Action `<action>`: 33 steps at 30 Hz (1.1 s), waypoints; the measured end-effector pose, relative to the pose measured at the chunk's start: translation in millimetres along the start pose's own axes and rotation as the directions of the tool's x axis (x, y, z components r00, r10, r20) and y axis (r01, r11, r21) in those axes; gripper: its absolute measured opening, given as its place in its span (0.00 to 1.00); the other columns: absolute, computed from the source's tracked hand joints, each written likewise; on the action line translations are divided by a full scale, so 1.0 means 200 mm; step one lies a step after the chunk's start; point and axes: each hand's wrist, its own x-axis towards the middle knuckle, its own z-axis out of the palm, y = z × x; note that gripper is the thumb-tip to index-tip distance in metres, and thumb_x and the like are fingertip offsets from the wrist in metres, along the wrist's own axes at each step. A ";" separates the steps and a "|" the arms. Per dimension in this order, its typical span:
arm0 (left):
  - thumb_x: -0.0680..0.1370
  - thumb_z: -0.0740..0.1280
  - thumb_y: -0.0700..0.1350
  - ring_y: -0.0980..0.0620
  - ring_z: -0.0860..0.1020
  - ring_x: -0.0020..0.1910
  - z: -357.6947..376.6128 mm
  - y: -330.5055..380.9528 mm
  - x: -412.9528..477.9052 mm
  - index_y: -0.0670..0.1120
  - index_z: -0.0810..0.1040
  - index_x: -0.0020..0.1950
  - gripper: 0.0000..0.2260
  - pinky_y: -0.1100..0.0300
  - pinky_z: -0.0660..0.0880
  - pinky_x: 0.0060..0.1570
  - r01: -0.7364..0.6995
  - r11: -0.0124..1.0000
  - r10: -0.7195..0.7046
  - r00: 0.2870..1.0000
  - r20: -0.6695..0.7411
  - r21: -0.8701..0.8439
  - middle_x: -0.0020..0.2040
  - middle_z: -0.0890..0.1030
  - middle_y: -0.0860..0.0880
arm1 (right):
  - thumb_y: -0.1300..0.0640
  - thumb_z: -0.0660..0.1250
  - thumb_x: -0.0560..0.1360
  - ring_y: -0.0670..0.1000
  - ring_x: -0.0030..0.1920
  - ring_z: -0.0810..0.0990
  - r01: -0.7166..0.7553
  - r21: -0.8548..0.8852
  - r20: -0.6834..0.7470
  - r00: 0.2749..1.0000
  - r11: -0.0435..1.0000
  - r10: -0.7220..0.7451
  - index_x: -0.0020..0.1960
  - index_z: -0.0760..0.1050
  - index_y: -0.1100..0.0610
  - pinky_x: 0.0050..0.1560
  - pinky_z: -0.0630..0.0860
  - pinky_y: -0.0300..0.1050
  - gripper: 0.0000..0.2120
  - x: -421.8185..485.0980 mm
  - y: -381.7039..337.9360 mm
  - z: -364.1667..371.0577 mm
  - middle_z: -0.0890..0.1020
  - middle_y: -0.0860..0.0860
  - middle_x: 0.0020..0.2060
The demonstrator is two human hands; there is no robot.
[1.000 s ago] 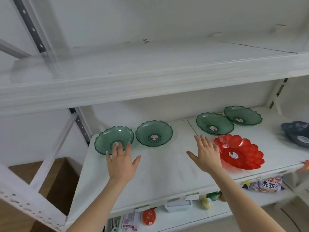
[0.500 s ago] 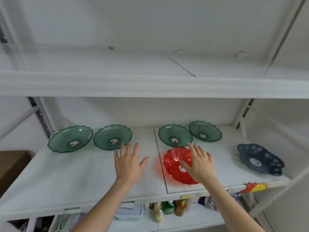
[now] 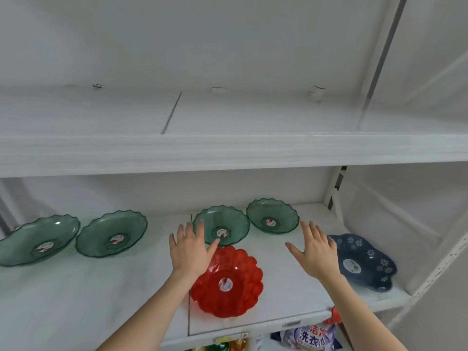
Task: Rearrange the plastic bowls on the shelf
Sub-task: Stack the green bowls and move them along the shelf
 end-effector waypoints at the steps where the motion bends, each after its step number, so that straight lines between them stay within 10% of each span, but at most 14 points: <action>1: 0.76 0.50 0.68 0.39 0.62 0.74 0.03 0.04 0.04 0.49 0.60 0.76 0.34 0.39 0.60 0.71 0.025 1.000 -0.025 1.000 0.002 0.004 0.74 0.67 0.40 | 0.31 0.50 0.74 0.55 0.77 0.54 0.004 0.011 0.005 1.000 1.000 -0.004 0.78 0.49 0.50 0.73 0.57 0.59 0.39 0.06 0.06 0.01 0.56 0.54 0.78; 22: 0.76 0.47 0.68 0.42 0.66 0.72 0.76 0.03 0.59 0.51 0.51 0.78 0.35 0.44 0.65 0.69 0.413 0.904 -0.414 0.910 -0.021 0.112 0.73 0.68 0.42 | 0.36 0.56 0.74 0.57 0.73 0.62 -0.071 0.219 0.170 0.985 0.973 0.034 0.78 0.48 0.51 0.67 0.64 0.56 0.38 1.04 0.53 0.76 0.61 0.54 0.76; 33: 0.78 0.55 0.61 0.45 0.75 0.61 0.93 -0.06 0.72 0.52 0.44 0.78 0.33 0.47 0.71 0.58 0.387 0.919 -0.392 0.917 0.075 0.075 0.65 0.76 0.46 | 0.48 0.64 0.76 0.59 0.48 0.75 -0.271 0.566 0.292 0.949 0.778 0.118 0.69 0.61 0.63 0.46 0.70 0.48 0.28 1.13 0.46 0.96 0.78 0.62 0.55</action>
